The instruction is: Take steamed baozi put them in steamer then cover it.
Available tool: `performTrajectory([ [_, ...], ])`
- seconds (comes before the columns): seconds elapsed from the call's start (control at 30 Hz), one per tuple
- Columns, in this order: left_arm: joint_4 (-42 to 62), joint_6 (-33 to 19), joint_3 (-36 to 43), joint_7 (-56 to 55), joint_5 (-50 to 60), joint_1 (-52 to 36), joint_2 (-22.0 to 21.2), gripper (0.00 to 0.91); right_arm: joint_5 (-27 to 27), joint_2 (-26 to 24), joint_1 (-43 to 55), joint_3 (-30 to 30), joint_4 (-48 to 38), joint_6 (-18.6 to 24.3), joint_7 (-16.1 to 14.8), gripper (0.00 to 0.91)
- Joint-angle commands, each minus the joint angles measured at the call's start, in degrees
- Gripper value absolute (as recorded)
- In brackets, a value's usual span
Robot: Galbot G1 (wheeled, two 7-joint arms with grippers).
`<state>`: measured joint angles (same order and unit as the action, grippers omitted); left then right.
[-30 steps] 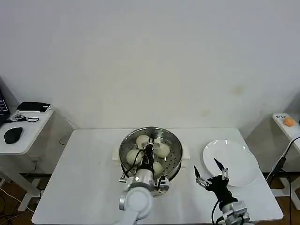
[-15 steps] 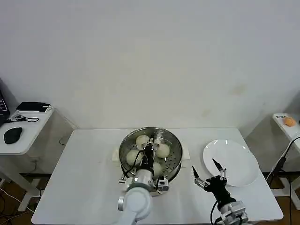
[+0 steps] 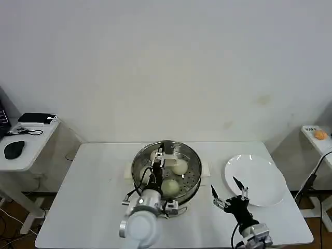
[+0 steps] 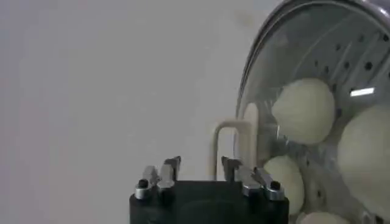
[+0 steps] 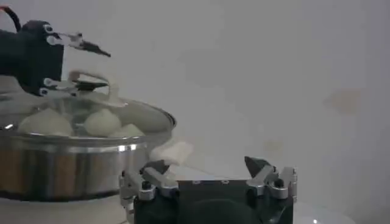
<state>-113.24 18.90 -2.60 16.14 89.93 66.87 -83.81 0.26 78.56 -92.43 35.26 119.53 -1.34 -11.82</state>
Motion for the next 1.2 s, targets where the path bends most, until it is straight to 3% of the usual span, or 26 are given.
performTrajectory([
  [0.03, -8.1, -2.1, 0.0, -1.0, -1.1, 5.8, 3.9, 0.907, -0.2, 0.1, 0.3, -0.5, -0.4, 0.2, 0.0, 0.907],
  [0.27, -15.1, -3.7, -0.8, -2.1, -6.3, 9.8, 7.3, 0.907, 0.0, -0.2, 0.3, -0.8, -0.7, 0.2, 0.0, 0.907],
  [0.4, -20.4, -5.3, -4.1, -4.7, -12.0, 16.3, 9.6, 0.907, 0.7, -1.0, -0.1, -0.8, -1.5, 0.6, 0.0, 0.907],
  [0.53, -24.5, -7.1, -7.7, -8.0, -21.7, 23.4, 11.1, 0.907, 1.4, -1.6, -0.7, -0.9, -1.7, 1.1, 0.2, 0.907],
  [0.6, -24.4, -8.4, -13.6, -11.5, -32.4, 26.9, 11.1, 0.907, 2.5, -2.0, -1.1, -1.0, -1.0, 1.2, 0.5, 0.907],
  [0.67, -19.5, -10.6, -21.5, -17.7, -53.3, 28.3, 11.7, 0.907, 3.2, -2.4, -1.5, -1.0, -0.4, 1.0, 0.6, 0.907],
  [0.73, -14.0, -13.8, -27.9, -20.7, -66.3, 28.3, 10.9, 0.907, 4.0, -3.0, -2.0, -1.0, 0.3, 0.5, 0.7, 0.907],
  [0.8, -8.1, -16.8, -32.5, -23.1, -87.2, 27.8, 10.2, 0.907, 4.5, -3.3, -2.6, -1.0, 1.1, -0.1, 0.9, 0.907],
  [0.87, -3.9, -21.8, -35.8, -24.8, -99.7, 27.5, 10.4, 0.907, 4.6, -3.4, -2.8, -1.2, 1.3, -0.3, 1.0, 0.907],
  [1.0, 0.6, -27.5, -39.2, -25.8, -107.3, 28.9, 8.8, 0.907, 4.1, -3.7, -3.4, -1.4, 1.0, -0.2, 0.9, 0.907],
  [1.1, 5.4, -32.8, -40.5, -28.6, -102.2, 28.5, 6.5, 0.907, 3.4, -3.7, -3.5, -1.6, 0.6, -0.1, 0.6, 0.907],
  [1.2, 7.2, -30.7, -39.6, -29.4, -104.9, 29.4, 6.2, 0.907, 3.2, -3.9, -3.8, -1.6, 0.2, -0.1, 0.6, 0.907],
])
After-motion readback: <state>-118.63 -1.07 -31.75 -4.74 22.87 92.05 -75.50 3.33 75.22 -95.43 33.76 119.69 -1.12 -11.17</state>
